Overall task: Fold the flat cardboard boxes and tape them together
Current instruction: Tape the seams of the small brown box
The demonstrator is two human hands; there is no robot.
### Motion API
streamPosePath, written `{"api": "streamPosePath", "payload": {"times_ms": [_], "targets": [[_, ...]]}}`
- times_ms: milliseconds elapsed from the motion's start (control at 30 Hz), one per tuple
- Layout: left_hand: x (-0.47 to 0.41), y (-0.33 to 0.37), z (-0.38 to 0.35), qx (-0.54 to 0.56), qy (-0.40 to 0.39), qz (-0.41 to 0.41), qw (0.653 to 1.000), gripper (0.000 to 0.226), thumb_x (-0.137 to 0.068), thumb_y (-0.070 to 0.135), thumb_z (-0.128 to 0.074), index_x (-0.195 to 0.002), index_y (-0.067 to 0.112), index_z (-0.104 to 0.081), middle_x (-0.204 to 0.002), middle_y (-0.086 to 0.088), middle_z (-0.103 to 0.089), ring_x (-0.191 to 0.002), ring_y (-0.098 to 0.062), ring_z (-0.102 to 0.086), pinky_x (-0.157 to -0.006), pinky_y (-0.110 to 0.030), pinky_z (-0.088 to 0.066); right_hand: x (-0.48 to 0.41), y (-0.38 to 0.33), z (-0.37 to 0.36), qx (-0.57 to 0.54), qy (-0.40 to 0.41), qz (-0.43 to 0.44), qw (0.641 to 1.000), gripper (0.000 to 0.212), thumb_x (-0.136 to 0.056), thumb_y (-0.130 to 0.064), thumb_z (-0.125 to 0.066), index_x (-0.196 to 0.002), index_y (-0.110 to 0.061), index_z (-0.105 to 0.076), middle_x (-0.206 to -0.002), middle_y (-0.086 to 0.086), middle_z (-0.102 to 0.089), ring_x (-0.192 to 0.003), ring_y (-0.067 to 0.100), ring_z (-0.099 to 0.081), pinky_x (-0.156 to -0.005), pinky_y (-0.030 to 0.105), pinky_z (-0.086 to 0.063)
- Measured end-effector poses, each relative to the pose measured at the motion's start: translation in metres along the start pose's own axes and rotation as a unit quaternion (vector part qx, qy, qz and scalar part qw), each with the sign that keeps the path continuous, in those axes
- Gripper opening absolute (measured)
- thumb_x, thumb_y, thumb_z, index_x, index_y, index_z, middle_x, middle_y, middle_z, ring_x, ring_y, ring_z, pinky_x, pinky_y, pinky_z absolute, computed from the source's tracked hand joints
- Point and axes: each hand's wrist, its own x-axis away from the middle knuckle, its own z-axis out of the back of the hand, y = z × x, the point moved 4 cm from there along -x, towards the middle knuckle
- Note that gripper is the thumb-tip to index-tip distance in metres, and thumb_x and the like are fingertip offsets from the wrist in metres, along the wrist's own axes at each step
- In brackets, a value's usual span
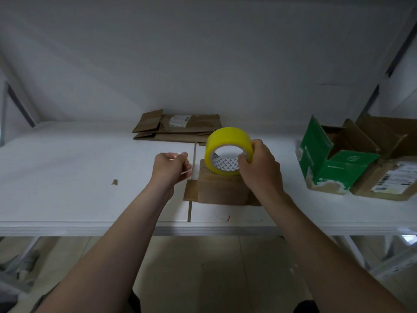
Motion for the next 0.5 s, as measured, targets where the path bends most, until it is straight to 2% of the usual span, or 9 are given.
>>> {"api": "streamPosePath", "payload": {"times_ms": [100,200,300,400,500], "targets": [[0.001,-0.005,0.001,-0.014,0.002,-0.01,1.0,0.011,-0.101,0.009,-0.059,-0.106,0.006,-0.05,-0.077,-0.011,-0.06,-0.067,-0.018,-0.063,-0.06,-0.025,-0.06,-0.003,-0.007,0.005,0.058,0.011,0.055,0.997,0.025,-0.1,-0.022,-0.05,-0.124,-0.015,-0.048,-0.115,0.01,-0.062,-0.101,0.037,-0.06,-0.083,0.041,-0.044],[0.002,-0.011,0.0,-0.024,0.01,-0.022,0.999,0.009,-0.101,0.009,-0.058,-0.1,0.007,-0.049,-0.077,-0.011,-0.06,-0.069,-0.019,-0.063,-0.06,-0.026,-0.059,-0.005,-0.009,0.012,0.071,0.016,0.069,0.995,0.025,-0.1,-0.013,-0.046,-0.124,-0.013,-0.048,-0.118,0.013,-0.06,-0.102,0.041,-0.057,-0.081,0.041,-0.041],[0.0,-0.018,0.005,-0.027,0.015,-0.016,0.999,0.009,-0.101,0.01,-0.058,-0.104,0.008,-0.05,-0.079,-0.011,-0.061,-0.071,-0.019,-0.064,-0.061,-0.027,-0.058,-0.005,-0.007,0.015,0.07,0.017,0.073,0.995,0.025,-0.101,-0.012,-0.044,-0.126,-0.014,-0.047,-0.121,0.012,-0.058,-0.101,0.04,-0.057,-0.074,0.037,-0.038],[-0.003,-0.031,0.005,-0.023,0.008,0.011,1.0,0.01,-0.101,0.008,-0.058,-0.107,0.007,-0.05,-0.082,-0.01,-0.065,-0.067,-0.018,-0.063,-0.059,-0.027,-0.057,-0.002,-0.01,0.015,0.072,0.01,0.092,0.993,0.03,-0.101,-0.012,-0.044,-0.131,-0.016,-0.047,-0.125,0.01,-0.057,-0.104,0.037,-0.058,-0.075,0.034,-0.038],[-0.005,-0.037,0.002,-0.015,0.022,0.005,1.0,0.011,-0.101,0.01,-0.059,-0.105,0.008,-0.049,-0.076,-0.008,-0.063,-0.067,-0.019,-0.059,-0.063,-0.03,-0.054,-0.002,-0.012,0.014,0.073,0.008,0.099,0.992,0.033,-0.102,-0.013,-0.045,-0.134,-0.016,-0.046,-0.128,0.009,-0.055,-0.105,0.036,-0.058,-0.076,0.032,-0.036]]}}
